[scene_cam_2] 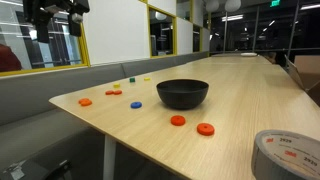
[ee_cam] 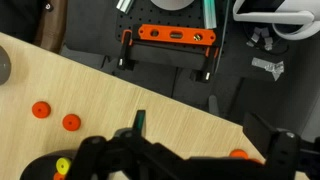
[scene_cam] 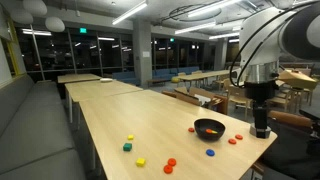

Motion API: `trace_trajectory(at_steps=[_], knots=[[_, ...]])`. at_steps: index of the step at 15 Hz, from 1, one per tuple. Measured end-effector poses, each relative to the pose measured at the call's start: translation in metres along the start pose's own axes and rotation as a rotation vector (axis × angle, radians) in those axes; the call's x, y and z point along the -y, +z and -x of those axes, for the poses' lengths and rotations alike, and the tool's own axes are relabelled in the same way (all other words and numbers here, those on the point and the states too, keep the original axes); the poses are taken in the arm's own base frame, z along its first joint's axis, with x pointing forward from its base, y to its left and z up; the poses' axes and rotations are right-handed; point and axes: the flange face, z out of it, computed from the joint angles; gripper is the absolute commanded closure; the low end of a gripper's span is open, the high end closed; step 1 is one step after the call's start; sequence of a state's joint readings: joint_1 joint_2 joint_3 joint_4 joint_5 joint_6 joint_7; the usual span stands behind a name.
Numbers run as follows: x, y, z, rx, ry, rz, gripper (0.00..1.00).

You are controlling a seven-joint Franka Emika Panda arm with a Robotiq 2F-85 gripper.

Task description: Place three orange rings and one blue ring inside the black bowl

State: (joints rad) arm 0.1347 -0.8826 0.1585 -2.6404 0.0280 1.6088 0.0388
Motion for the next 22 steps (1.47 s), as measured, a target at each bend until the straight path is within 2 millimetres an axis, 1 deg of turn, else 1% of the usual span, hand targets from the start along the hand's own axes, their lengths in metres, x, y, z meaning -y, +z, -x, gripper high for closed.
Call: trace_trajectory(at_steps=[3, 7, 10, 12, 15, 18, 22], knots=[[0.0, -0.007, 0.0, -0.017, 0.0, 0.0, 0.0], [0.0, -0.008, 0.0, -0.019, 0.0, -0.001, 0.0], [-0.002, -0.002, 0.0, -0.009, 0.004, -0.005, 0.0], [-0.009, 0.005, -0.003, -0.017, 0.021, -0.02, 0.0], [-0.034, 0.016, -0.006, -0.056, 0.081, -0.072, 0.0], [-0.067, 0.026, -0.002, -0.115, 0.158, -0.131, 0.0], [-0.112, 0.027, -0.002, -0.199, 0.233, -0.165, 0.0]])
